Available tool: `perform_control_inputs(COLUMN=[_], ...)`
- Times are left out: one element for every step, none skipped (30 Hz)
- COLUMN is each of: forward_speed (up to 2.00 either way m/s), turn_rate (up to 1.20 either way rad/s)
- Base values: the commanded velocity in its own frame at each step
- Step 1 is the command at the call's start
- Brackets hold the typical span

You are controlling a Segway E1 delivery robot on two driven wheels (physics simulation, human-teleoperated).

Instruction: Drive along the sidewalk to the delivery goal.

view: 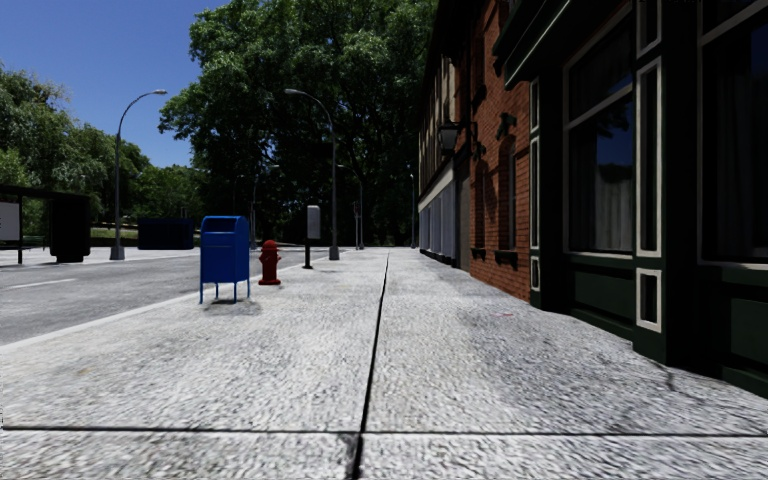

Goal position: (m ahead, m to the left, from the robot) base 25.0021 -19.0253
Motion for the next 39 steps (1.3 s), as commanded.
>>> perform_control_inputs(forward_speed=[2.00,2.00,2.00,2.00,2.00,2.00,2.00,2.00,2.00,2.00,2.00,2.00,2.00,2.00,2.00,2.00,2.00,2.00,2.00,2.00,2.00,2.00,2.00,2.00,2.00,2.00,2.00,2.00,2.00,2.00,2.00,2.00,2.00,2.00,2.00,2.00,2.00,2.00,2.00], turn_rate=[0.02,0.07,0.10,0.11,0.11,0.11,0.09,0.00,0.00,0.00,0.00,0.00,0.00,0.00,0.00,0.00,0.00,0.00,0.00,0.00,0.00,0.00,0.06,0.06,0.27,0.34,0.36,0.30,0.30,0.09,0.00,0.00,0.00,0.00,0.00,0.00,0.00,0.00,0.00])
